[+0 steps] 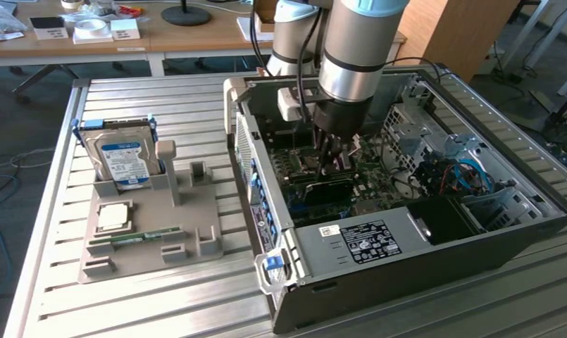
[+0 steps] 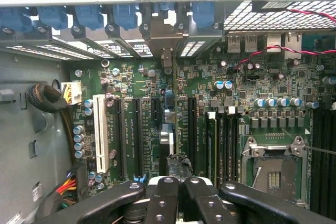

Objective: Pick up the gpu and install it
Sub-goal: 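Press down on the gpu until it lock into place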

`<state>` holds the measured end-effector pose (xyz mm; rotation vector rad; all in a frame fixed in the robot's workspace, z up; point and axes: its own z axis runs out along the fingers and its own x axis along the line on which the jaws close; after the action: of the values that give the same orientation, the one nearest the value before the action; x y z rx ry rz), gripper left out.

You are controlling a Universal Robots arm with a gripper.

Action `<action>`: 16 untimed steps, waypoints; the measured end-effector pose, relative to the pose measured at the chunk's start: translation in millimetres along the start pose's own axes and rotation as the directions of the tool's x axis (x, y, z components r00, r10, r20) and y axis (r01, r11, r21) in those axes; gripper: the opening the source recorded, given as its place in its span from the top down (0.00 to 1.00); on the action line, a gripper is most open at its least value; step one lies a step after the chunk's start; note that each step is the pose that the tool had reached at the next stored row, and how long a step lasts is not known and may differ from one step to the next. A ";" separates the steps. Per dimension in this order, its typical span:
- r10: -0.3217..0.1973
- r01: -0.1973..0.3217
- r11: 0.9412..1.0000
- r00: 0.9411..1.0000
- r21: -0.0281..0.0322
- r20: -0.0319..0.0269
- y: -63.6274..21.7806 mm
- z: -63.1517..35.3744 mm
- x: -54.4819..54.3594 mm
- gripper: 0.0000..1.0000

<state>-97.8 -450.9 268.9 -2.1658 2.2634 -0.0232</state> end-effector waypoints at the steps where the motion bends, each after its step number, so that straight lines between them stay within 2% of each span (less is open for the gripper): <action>1: 0.000 0.000 1.000 1.000 0.000 0.000 0.0 0.6 0.0 0.89; 16: 0.000 0.000 1.000 1.000 0.000 0.000 0.1 2.7 -1.7 0.89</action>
<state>-97.8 -449.2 266.1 -2.1660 2.2633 -0.0232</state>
